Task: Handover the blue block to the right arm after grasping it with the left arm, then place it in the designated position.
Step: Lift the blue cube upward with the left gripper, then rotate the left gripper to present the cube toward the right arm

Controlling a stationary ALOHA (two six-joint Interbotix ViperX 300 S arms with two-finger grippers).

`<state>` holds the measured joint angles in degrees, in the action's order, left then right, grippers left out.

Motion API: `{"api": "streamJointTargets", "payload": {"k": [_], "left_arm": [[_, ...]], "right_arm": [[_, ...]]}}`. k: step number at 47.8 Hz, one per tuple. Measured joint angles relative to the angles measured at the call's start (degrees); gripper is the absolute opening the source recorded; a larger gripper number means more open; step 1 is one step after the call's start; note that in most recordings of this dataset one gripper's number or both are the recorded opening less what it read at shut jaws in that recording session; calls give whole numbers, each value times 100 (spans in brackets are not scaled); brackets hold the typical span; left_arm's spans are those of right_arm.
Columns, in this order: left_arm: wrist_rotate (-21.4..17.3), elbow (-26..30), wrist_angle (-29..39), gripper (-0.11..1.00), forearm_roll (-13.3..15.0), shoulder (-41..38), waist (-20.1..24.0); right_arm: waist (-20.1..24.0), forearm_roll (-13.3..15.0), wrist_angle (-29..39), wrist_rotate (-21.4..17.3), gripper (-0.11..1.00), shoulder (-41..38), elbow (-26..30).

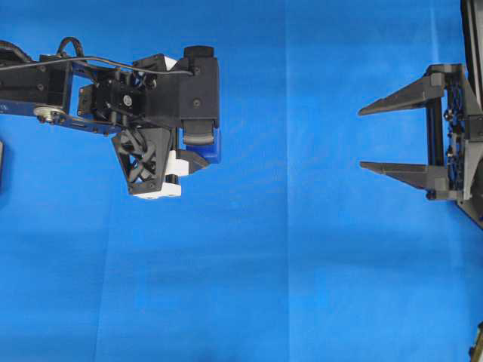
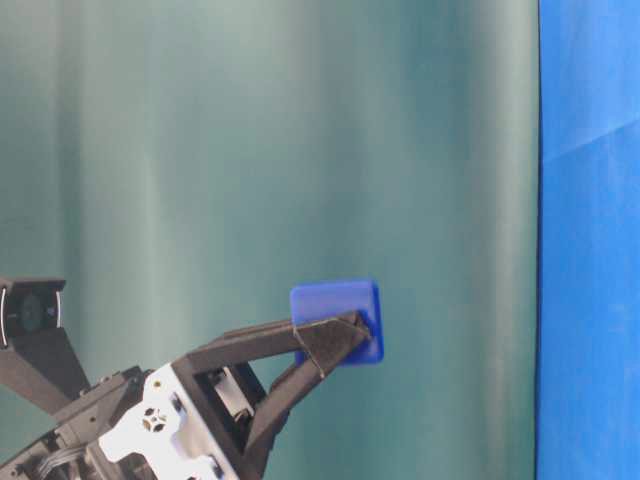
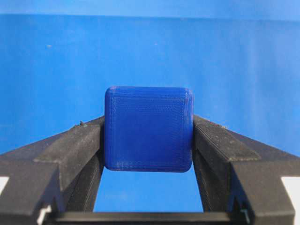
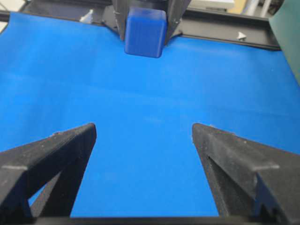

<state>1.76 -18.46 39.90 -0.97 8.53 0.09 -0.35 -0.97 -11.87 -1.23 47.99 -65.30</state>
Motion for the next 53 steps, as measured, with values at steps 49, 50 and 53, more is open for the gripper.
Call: {"api": "streamJointTargets", "payload": {"k": [49, 50, 53], "left_arm": [[-9, -2637, -5493, 49, 9, 1125, -105], [-9, -2646, -5520, 49, 0, 1134, -105], [-18, -2654, -5599, 49, 9, 1134, -105]], "right_arm": [[0, 0, -26, -9, 96, -26, 0], [0, 0, -26, -9, 96, -35, 0], [0, 0, -26, -9, 96, -26, 0]]}}
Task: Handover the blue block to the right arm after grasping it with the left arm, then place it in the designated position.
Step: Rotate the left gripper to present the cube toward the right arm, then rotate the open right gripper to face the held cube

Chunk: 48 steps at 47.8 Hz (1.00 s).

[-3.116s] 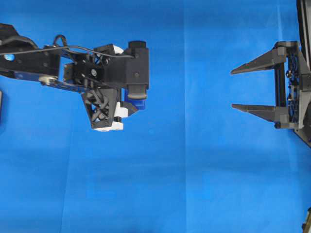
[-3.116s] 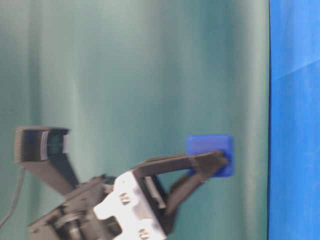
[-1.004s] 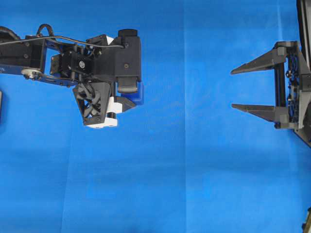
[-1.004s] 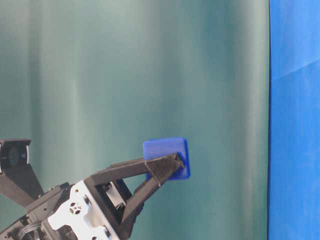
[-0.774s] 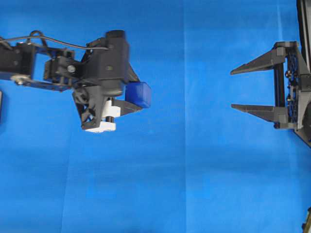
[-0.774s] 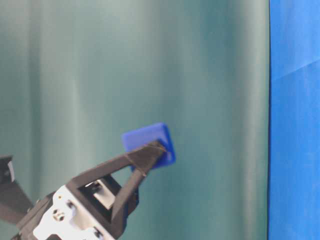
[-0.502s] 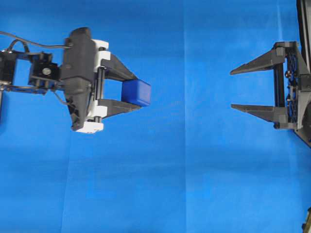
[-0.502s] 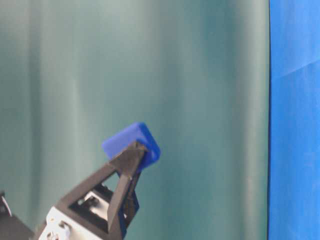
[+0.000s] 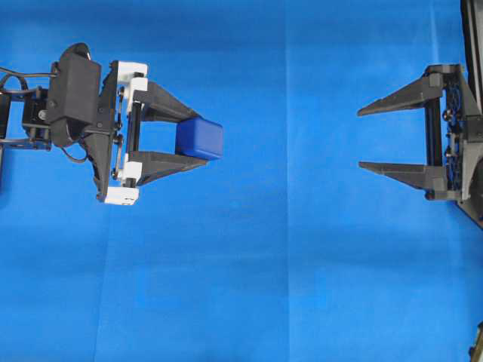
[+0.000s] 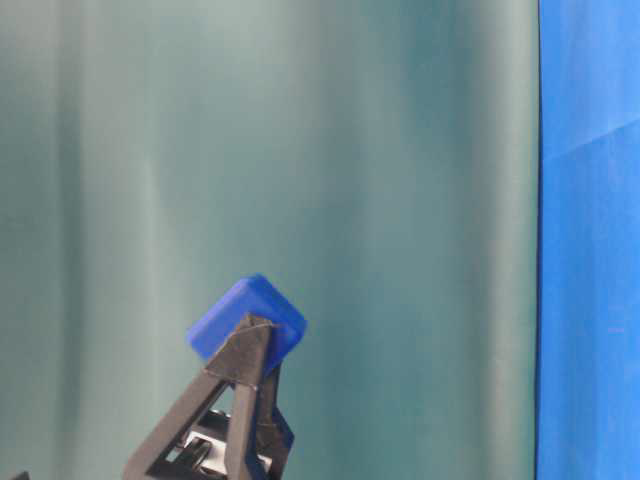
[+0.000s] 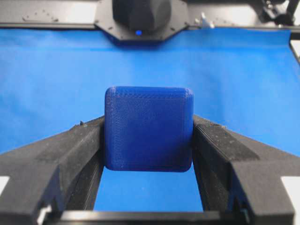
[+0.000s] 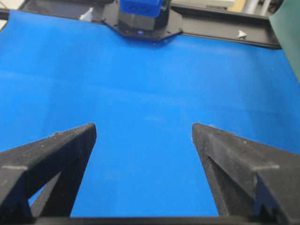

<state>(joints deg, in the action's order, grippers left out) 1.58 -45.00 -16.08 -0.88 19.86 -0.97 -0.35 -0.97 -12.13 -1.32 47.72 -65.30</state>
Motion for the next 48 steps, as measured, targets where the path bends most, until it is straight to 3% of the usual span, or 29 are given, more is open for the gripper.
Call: {"api": "streamJointTargets", "payload": {"k": [40, 48], "left_arm": [[0, -18, -18, 49, 0, 0, 9], [0, -18, -18, 49, 0, 0, 9]], "right_arm": [[0, 0, -62, 26, 96, -9, 18], [9, 431, -70, 167, 96, -9, 53]]}}
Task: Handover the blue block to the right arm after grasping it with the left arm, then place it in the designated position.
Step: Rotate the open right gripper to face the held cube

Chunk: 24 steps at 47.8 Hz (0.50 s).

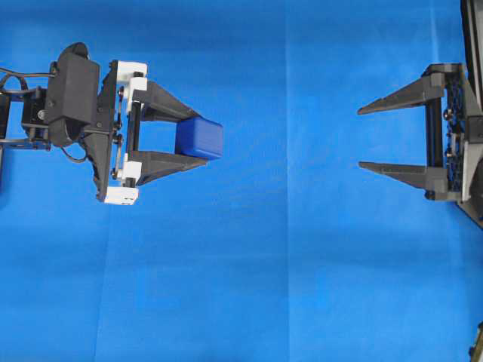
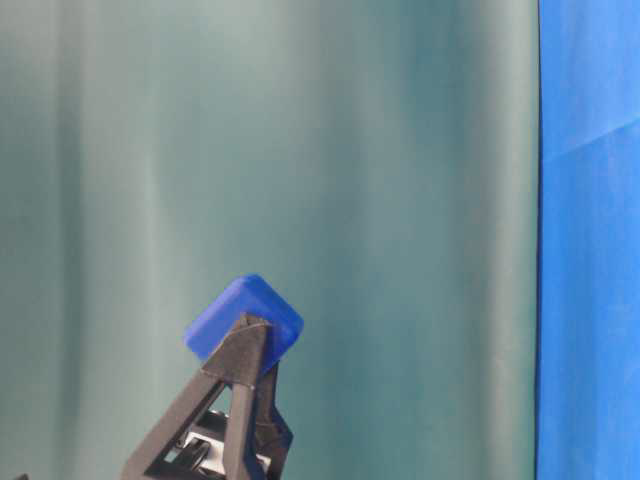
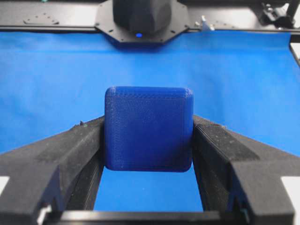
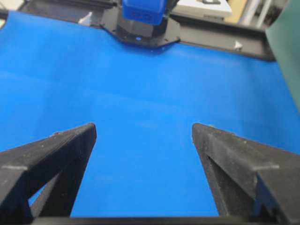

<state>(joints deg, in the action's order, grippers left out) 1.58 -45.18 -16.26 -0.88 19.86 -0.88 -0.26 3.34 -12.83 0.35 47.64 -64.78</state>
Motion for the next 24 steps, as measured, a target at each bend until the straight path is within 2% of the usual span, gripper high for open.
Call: {"api": "streamJointTargets", "payload": {"k": [12, 18, 24], "left_arm": [[0, 0, 0, 49, 0, 0, 0], [9, 0, 0, 49, 0, 0, 9], [9, 0, 0, 49, 9, 0, 9]], "right_arm": [[9, 958, 35, 519, 95, 0, 26], [18, 1564, 35, 1020, 94, 0, 18], [18, 2004, 35, 1529, 94, 0, 26]]}}
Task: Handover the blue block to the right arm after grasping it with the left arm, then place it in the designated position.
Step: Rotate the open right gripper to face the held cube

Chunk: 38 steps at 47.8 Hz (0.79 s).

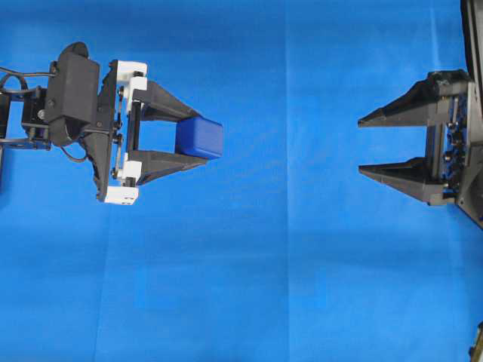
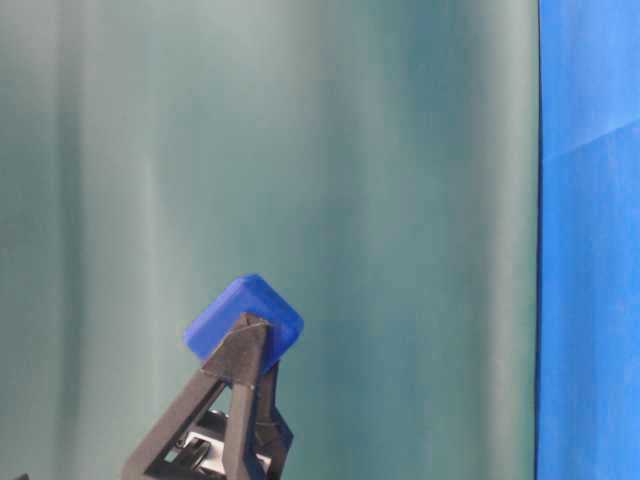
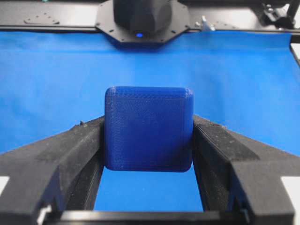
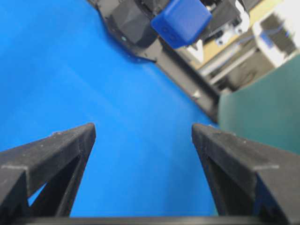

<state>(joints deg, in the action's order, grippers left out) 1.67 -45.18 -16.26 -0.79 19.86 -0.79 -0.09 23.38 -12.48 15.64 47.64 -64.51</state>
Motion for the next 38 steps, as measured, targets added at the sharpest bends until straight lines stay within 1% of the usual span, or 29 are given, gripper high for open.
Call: {"api": "streamJointTargets", "payload": {"k": [4, 14, 22, 26, 31, 38], "left_arm": [[0, 0, 0, 49, 0, 0, 0], [0, 0, 0, 49, 0, 0, -9], [18, 0, 0, 49, 0, 0, 0], [26, 0, 0, 49, 9, 0, 0], [35, 0, 0, 49, 0, 0, -9], [35, 0, 0, 49, 9, 0, 0]], "right_arm": [[0, 132, 9, 308, 94, 0, 0], [0, 211, 18, 967, 94, 0, 26], [0, 396, 70, 1591, 94, 0, 26], [0, 431, 88, 1863, 94, -9, 26], [0, 431, 79, 2030, 94, 0, 53], [0, 466, 79, 2048, 94, 0, 62]]}}
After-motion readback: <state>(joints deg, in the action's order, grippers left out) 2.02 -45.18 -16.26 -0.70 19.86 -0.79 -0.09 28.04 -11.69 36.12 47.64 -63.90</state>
